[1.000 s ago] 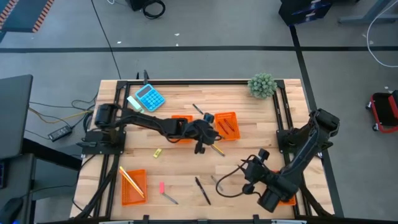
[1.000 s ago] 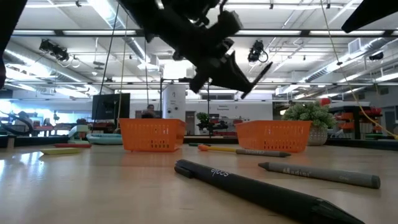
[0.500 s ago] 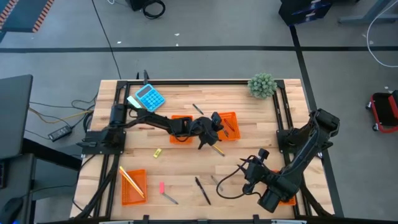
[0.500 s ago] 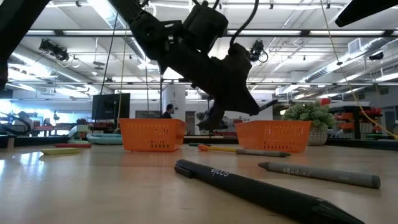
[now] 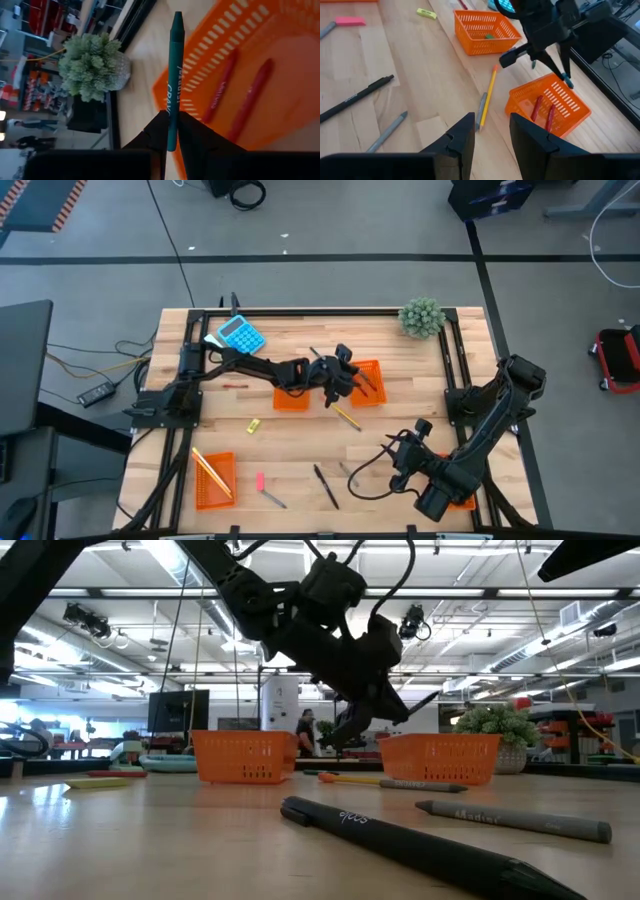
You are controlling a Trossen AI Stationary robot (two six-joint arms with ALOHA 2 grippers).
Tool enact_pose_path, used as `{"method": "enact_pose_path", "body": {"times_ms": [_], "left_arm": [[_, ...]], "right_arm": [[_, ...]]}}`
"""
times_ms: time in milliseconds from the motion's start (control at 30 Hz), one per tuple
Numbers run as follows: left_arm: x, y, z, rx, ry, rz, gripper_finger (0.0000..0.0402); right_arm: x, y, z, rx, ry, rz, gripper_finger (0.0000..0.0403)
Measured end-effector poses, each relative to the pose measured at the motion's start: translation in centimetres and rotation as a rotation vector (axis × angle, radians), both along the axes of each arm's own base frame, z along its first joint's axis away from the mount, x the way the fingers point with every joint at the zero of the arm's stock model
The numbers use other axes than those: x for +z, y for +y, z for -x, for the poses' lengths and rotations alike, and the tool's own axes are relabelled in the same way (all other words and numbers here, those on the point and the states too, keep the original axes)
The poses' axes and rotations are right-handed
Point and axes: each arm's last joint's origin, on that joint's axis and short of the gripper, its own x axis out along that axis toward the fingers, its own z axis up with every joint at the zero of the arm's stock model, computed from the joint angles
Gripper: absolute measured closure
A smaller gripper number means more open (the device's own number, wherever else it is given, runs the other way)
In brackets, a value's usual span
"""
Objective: Sort crayons/erasers/pens/pencils in bins
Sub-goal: Put the bottom green crayon into the top right orange bin
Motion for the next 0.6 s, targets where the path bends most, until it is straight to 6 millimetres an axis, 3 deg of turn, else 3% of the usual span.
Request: {"method": "enact_pose_path", "body": {"times_ms": [233, 600], "left_arm": [[-2.2, 0.0, -0.1, 0.001, 0.064, 0.004, 0.0367], [-2.2, 0.1, -0.2, 0.003, 0.055, 0.002, 0.0340]], "right_arm": [[0.0, 0.0, 0.0, 0.000, 0.000, 0.002, 0.0274], [0.0, -0.6, -0.7, -0.024, 0.004, 0.012, 0.0274]]}}
